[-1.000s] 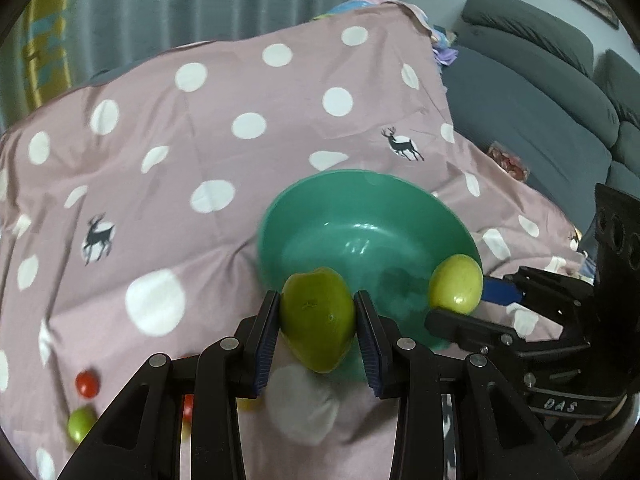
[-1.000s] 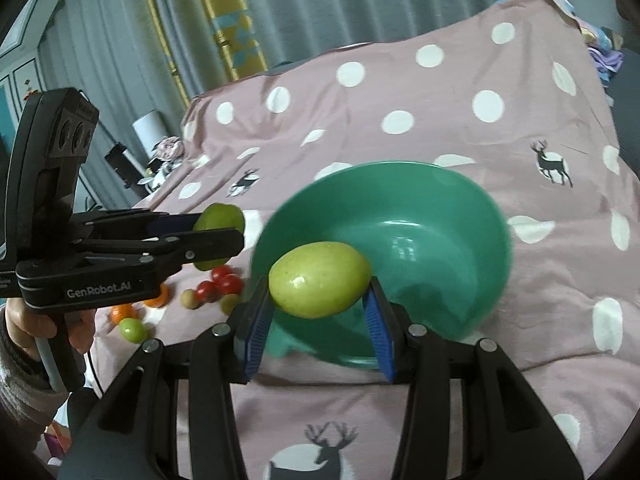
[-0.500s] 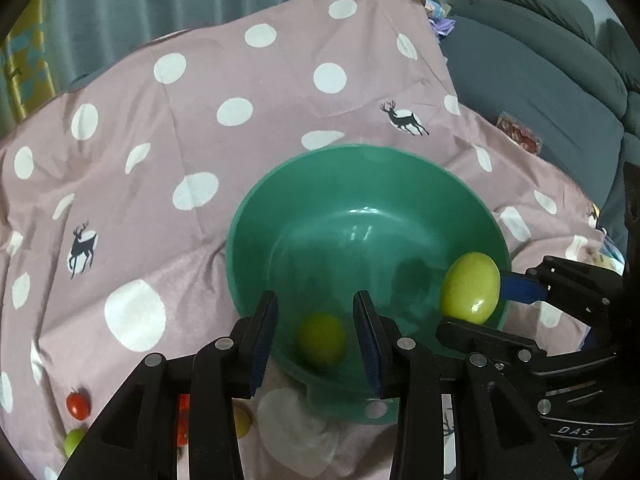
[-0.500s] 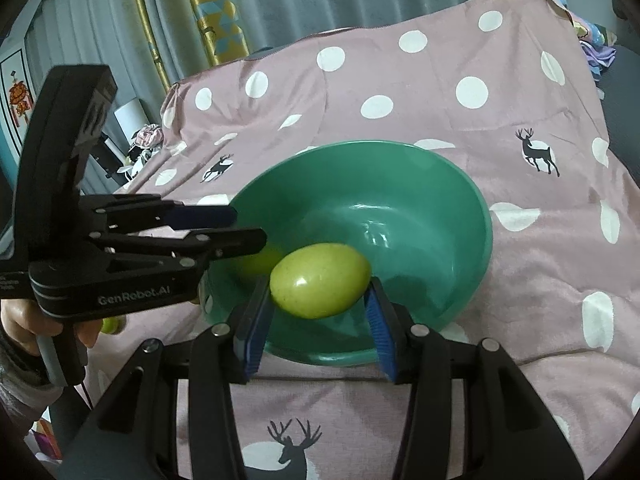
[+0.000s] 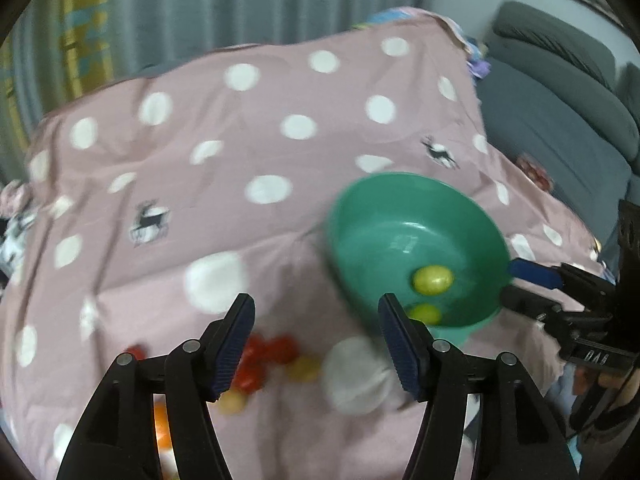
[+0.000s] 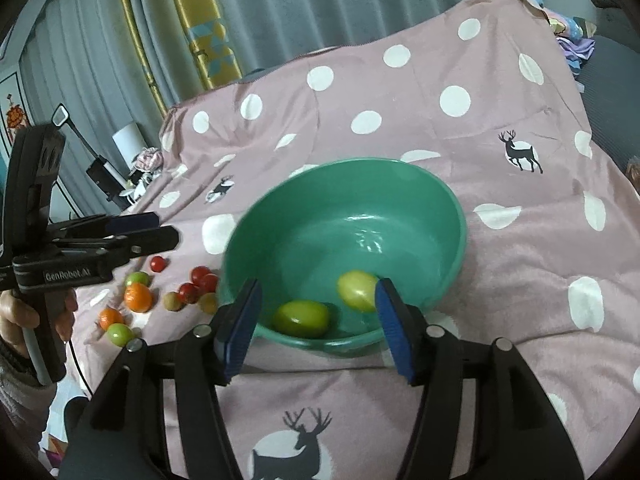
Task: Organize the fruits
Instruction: 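Move both open tools back to the remaining fruit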
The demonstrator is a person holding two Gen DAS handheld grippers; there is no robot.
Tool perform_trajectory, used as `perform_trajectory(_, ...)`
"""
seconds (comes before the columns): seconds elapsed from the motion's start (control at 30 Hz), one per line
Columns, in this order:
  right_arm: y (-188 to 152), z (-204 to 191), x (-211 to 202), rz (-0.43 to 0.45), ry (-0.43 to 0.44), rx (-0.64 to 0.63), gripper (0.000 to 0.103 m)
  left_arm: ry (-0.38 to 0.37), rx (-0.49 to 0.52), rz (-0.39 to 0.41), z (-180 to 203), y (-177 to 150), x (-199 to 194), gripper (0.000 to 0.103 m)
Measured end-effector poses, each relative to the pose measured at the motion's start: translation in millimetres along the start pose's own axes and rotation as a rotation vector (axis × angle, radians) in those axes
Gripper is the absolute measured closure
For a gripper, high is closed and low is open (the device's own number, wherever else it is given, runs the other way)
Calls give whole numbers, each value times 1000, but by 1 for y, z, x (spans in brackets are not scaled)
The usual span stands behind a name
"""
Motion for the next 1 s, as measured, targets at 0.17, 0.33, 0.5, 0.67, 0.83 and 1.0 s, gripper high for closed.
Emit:
perform_trajectory(0.17, -1, -19, -5, 0, 39, -29, 43, 105, -110, 15, -64, -25, -35, 39)
perform_trajectory(0.33, -4, -38, 0, -19, 80, -57, 43, 170, -235, 0, -114, -58, -58, 39)
perform_trajectory(0.5, -9, -57, 3, -49, 105, -95, 42, 176, -295, -45, -130, -95, -60, 39)
perform_trajectory(0.67, -14, -73, 10, -87, 125, -128, 42, 127, -249, -74, -116, -124, -58, 39)
perform_trajectory(0.83, -21, -85, 19, -124, 140, -146, 42, 54, -186, -119, -91, -142, -46, 39)
perform_trajectory(1.0, -29, -97, 26, -160, 157, -172, 42, 50, -191, -174, -84, -154, -27, 39)
Point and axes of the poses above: each gripper's, at about its wrist camera, not at the fingertips, and x roughly the way its jaws point, z to its right, y to its top, the point moved 5 cm from there along x, roughly the way its jaws point, and after that the axes turned 6 degrees about y, right-handed, at the moved point
